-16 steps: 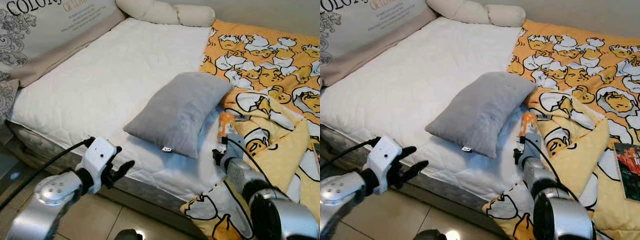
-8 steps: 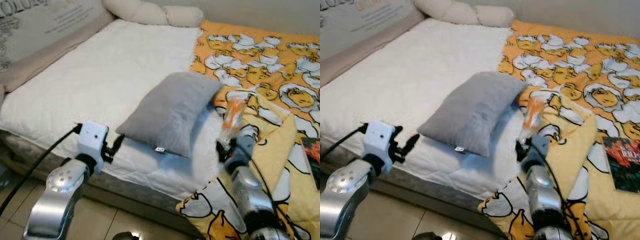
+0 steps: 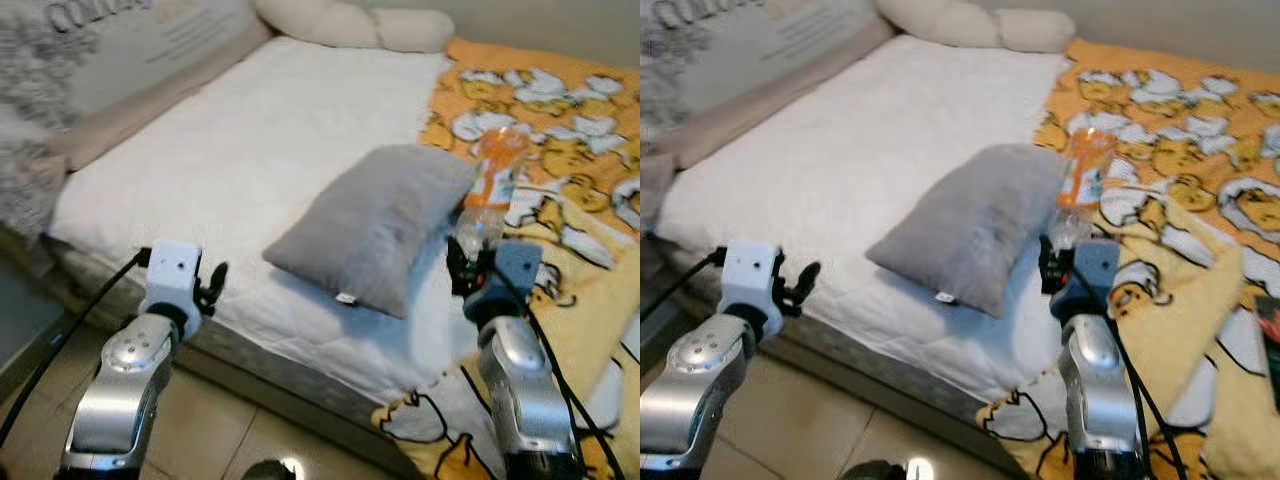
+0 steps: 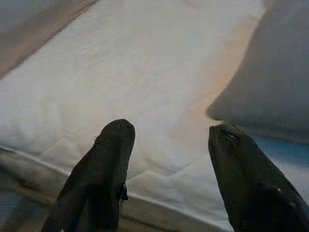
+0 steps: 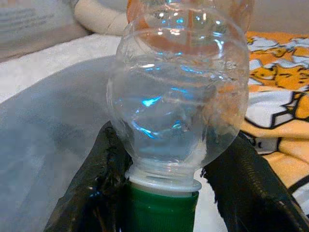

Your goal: Clean up the room

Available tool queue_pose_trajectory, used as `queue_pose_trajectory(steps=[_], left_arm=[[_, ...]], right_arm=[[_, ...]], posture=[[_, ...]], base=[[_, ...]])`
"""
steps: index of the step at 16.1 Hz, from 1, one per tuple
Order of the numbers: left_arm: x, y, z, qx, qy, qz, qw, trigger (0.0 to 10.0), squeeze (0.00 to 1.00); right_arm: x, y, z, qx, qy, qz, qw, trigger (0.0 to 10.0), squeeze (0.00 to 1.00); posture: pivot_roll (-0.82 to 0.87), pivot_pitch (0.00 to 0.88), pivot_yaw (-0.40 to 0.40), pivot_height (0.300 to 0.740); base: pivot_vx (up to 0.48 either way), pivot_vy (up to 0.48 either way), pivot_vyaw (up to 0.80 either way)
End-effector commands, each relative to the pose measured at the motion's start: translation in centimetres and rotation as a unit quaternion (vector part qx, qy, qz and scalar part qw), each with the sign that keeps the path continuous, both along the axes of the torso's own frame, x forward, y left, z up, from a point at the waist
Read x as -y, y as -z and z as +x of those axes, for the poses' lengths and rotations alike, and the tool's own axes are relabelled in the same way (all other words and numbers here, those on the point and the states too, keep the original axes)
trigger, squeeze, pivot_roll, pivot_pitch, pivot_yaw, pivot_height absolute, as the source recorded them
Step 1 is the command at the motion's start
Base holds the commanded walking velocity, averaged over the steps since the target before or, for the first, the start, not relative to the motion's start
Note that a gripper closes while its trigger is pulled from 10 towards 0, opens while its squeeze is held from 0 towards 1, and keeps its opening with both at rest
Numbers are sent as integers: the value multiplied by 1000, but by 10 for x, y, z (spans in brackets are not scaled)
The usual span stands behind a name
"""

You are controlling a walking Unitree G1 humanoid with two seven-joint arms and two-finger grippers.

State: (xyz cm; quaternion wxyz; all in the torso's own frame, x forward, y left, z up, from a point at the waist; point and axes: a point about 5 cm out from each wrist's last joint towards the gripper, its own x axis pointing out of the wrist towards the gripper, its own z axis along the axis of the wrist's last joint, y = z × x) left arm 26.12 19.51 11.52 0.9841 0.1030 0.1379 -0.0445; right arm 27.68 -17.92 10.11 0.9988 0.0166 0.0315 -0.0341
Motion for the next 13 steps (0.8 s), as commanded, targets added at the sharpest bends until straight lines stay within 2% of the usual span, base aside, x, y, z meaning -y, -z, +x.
queue_pose_trajectory(steps=[1, 3, 6, 9, 11, 13], left_arm=[[2, -3, 4, 14, 8, 16, 1000, 10000, 0], [8, -5, 7, 12, 15, 17, 1000, 10000, 0], [9, -3, 9, 11, 7, 17, 1000, 10000, 0], [7, -1, 7, 14, -7, -19, 1000, 10000, 0], [8, -3, 8, 19, -18, -45, 999, 10000, 0], [10, -4, 9, 21, -5, -43, 999, 10000, 0]], right_arm=[[-3, -9, 3, 9, 0, 3, 1000, 10000, 0], [-12, -11, 7, 1, -24, 9, 1000, 10000, 0], [-20, -8, 1, -21, -33, 16, 999, 10000, 0], [-33, -6, -3, -44, -79, 49, 995, 10000, 0], [-33, -6, -4, -49, -81, 48, 994, 10000, 0], [-35, -12, 0, -47, -87, 36, 994, 10000, 0]], posture=[[-80, 0, 59, 740], [-60, 0, 52, 740], [-52, 0, 35, 740], [-55, 0, 39, 740], [-61, 0, 38, 740], [-58, 0, 38, 740]], base=[[0, 0, 800], [0, 0, 800], [0, 0, 800], [0, 0, 800], [0, 0, 800], [0, 0, 800]])
